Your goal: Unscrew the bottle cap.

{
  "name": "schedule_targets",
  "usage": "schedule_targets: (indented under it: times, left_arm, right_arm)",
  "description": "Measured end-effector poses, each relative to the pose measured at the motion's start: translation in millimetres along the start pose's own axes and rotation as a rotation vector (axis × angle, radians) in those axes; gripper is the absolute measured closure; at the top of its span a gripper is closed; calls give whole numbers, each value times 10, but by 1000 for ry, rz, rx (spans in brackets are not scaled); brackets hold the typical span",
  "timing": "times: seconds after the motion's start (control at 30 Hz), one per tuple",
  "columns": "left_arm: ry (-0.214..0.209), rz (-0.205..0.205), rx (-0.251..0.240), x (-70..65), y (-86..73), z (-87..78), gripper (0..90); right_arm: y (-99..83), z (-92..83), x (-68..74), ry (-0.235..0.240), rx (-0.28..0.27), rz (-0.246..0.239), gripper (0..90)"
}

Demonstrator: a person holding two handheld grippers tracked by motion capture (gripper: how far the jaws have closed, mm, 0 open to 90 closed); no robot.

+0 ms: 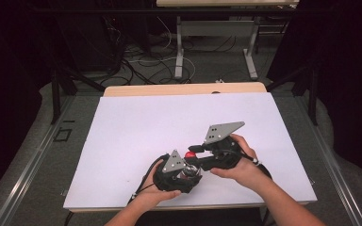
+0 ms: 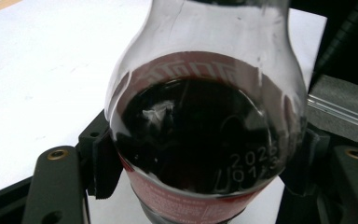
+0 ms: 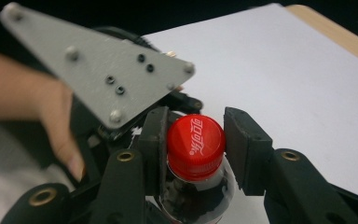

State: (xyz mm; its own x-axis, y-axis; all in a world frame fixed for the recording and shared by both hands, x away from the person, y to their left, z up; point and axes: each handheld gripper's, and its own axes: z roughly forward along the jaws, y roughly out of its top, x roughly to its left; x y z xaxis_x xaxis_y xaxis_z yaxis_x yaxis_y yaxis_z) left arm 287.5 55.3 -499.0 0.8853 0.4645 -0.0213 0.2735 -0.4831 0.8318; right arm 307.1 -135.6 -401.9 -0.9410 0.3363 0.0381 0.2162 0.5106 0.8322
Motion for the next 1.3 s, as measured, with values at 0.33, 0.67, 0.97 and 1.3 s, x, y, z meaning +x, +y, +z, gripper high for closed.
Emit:
schedule_targets:
  times: [0.33, 0.67, 0.97, 1.3]
  left_arm:
    - [-112, 58, 1, -81, -2, 13, 293]
    - [-71, 34, 5, -31, 4, 9, 293]
    - [-1, -20, -4, 21, 1, -10, 293]
    - [74, -82, -6, -2, -4, 17, 293]
  right_arm:
    - [23, -61, -227, 297, 41, -221, 610]
    - [39, -62, -180, 247, 42, -172, 504]
    - [91, -137, 73, -4, -39, -23, 461]
    - [38, 0, 258, -261, -78, 157, 502]
